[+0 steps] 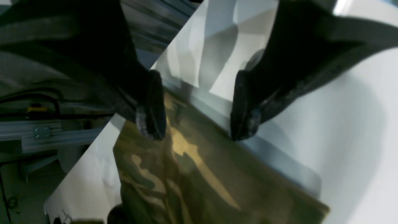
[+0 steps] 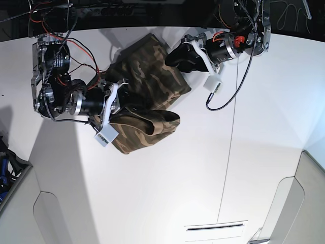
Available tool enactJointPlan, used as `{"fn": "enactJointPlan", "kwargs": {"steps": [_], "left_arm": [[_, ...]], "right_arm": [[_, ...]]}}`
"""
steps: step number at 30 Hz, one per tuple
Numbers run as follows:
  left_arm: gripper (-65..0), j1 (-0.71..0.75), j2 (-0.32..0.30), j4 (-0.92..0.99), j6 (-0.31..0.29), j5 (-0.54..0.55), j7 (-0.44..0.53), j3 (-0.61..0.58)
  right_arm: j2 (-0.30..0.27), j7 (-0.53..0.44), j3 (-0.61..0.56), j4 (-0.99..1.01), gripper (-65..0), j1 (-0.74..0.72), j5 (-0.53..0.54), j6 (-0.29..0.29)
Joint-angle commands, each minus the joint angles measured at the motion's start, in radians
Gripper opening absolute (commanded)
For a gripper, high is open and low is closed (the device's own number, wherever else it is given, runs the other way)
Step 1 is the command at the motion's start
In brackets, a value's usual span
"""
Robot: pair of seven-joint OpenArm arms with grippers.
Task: Fold the T-shirt properly
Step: 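Fold the held end over onto the strip's middle with the right gripper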
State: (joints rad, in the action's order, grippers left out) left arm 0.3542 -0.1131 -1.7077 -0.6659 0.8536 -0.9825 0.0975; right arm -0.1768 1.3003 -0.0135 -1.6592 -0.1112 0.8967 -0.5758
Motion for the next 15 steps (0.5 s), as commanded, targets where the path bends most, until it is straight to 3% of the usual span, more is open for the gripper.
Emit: {"fn": "enactJointPlan", "kwargs": {"steps": [1,12,13,15], "left_arm": [[-28.5,-0.005,-0.001,-0.011,-0.003,0.016,0.023,0.000],[-28.5,-0.006,-0.001,-0.011,-0.003,0.017,0.030,0.000],[-28.5,-0.005,0.000,-0.011,-0.003,0.017,0.029,0.000],[-28.5,-0.005,-0.001,-0.011,-0.003,0.017,0.029,0.000]], "right_arm": [[0.001,-0.015,0.002,-0.024,-65.0,-0.018,0.031,-0.001],[0.047,-0.013,-0.088,-0.124,-65.0,0.059,-0.026,-0.008],[0.047,-0.013,-0.109,-0.124,-59.4,0.059,-0.048,-0.008],[0.047,-0.017,-0.154,-0.124,-39.3,0.057,-0.083,-0.008]]}}
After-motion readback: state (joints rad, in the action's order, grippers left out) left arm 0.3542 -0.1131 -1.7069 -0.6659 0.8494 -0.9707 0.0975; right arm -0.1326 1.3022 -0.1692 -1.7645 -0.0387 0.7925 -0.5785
